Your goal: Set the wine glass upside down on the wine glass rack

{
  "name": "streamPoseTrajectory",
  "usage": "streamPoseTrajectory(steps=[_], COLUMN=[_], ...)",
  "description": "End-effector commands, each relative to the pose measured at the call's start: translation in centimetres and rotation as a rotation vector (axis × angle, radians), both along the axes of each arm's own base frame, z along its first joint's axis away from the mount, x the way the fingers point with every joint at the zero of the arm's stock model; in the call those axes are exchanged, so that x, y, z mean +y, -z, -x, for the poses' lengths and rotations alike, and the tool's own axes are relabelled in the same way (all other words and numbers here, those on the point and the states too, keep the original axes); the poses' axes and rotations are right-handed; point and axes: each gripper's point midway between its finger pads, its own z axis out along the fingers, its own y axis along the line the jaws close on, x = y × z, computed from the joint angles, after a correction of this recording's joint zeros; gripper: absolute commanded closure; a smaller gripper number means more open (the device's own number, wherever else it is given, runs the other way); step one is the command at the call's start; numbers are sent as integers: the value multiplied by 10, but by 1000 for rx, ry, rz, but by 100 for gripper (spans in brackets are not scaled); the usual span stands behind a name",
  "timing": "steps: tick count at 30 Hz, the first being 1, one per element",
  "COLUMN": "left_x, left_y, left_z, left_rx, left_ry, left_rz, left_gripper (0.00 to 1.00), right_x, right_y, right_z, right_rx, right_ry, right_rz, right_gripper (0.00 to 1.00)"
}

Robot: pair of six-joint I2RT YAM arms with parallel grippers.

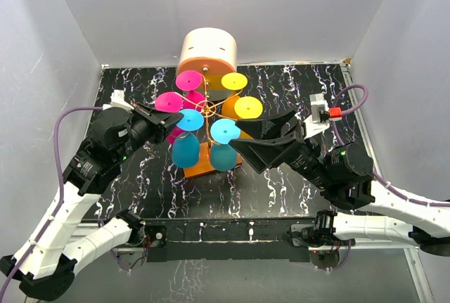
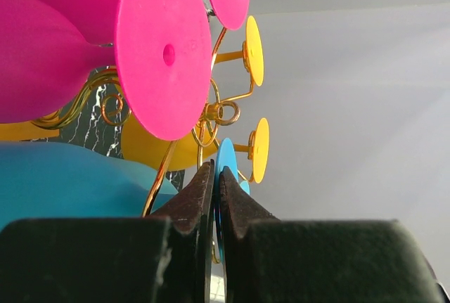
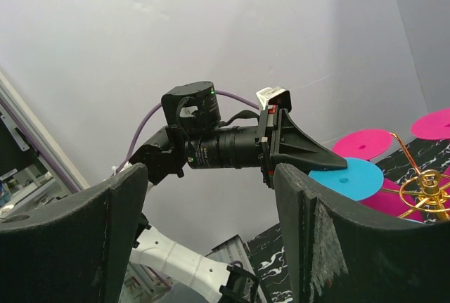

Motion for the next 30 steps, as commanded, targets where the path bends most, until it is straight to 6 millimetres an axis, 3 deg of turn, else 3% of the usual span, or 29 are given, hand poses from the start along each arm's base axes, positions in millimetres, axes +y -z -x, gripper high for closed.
streamPoseTrajectory(steps=[1,30], left_x=[10,34], left_y=[-13,-5], left_z=[3,24], left_rx=[-44,-35], left_ry=[-40,-95], left_rz=[27,32], left_gripper=[100,100], right_x=[-4,1], right_y=[-7,0], right_z=[2,2], right_rx=[3,31], right_ry=[-2,-18], right_rz=[-28,-26], right_gripper=[29,29])
